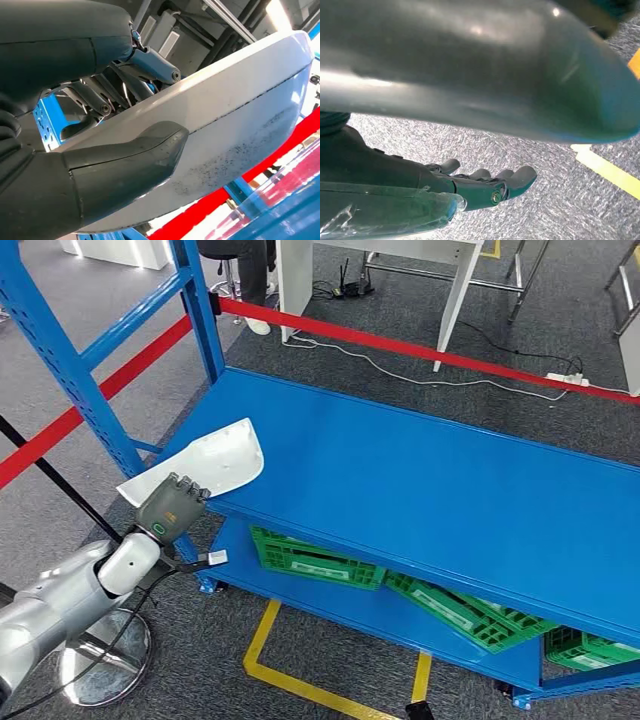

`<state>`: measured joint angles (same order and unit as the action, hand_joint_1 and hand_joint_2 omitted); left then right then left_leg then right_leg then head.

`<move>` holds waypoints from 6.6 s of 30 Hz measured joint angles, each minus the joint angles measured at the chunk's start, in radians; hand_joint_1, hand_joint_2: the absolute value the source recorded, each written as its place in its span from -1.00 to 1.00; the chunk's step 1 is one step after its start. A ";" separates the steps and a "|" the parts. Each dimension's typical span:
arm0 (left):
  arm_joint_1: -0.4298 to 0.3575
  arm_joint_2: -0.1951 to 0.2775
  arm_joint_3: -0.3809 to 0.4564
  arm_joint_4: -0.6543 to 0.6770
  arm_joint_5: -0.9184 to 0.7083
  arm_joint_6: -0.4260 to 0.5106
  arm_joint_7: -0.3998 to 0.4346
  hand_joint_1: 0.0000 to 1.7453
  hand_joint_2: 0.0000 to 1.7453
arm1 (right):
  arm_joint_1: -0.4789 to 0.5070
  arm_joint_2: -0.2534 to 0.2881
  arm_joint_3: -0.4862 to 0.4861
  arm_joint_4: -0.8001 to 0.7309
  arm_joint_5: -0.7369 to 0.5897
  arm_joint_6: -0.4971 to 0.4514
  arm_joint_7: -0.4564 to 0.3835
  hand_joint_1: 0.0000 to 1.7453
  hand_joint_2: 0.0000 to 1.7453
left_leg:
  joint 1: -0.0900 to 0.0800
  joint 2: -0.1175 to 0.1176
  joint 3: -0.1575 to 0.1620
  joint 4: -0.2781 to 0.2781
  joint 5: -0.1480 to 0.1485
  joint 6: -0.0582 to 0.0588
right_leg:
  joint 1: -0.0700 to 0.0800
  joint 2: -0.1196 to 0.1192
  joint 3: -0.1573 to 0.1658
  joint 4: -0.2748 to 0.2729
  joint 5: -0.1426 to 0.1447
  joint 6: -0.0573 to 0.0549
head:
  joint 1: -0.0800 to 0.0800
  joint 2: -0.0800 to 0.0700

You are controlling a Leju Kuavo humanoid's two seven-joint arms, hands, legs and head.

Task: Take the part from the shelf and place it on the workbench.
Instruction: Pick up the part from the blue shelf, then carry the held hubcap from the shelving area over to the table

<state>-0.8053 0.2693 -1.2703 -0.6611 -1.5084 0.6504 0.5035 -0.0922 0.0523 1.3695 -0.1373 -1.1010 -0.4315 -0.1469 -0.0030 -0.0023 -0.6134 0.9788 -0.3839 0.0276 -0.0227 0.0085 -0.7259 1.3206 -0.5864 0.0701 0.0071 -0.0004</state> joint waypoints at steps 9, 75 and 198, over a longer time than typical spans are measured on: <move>0.003 0.006 -0.001 0.000 0.000 0.003 0.004 1.00 1.00 | -0.005 0.000 0.000 0.000 0.000 0.000 0.001 -1.00 -1.00 | -0.001 -0.003 -0.010 0.017 0.010 -0.037 | 0.006 0.002 0.142 -0.283 0.140 -0.026 | -0.002 0.000; 0.110 0.146 0.072 -0.076 0.000 0.051 0.014 1.00 1.00 | -0.014 0.009 0.035 0.001 0.025 0.000 0.010 -1.00 -1.00 | 0.005 0.003 -0.105 0.147 -0.088 -0.074 | 0.031 -0.005 0.170 -0.312 0.129 -0.083 | -0.007 0.000; 0.414 0.435 0.340 -0.330 0.000 0.052 -0.017 1.00 1.00 | -0.010 0.026 0.148 -0.001 0.093 -0.015 0.039 -1.00 -1.00 | 0.018 -0.012 -0.119 0.242 -0.121 -0.082 | 0.022 -0.010 0.144 -0.289 0.132 -0.082 | -0.014 0.000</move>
<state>-0.3910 0.7041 -0.9300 -0.9910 -1.5084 0.7027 0.4866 -0.1022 0.0787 1.5170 -0.1379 -1.0081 -0.4466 -0.1076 0.0151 -0.0148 -0.7322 1.2203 -0.5045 -0.0545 -0.0004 -0.0018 -0.5821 1.0318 -0.4549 -0.0117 -0.0068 -0.0002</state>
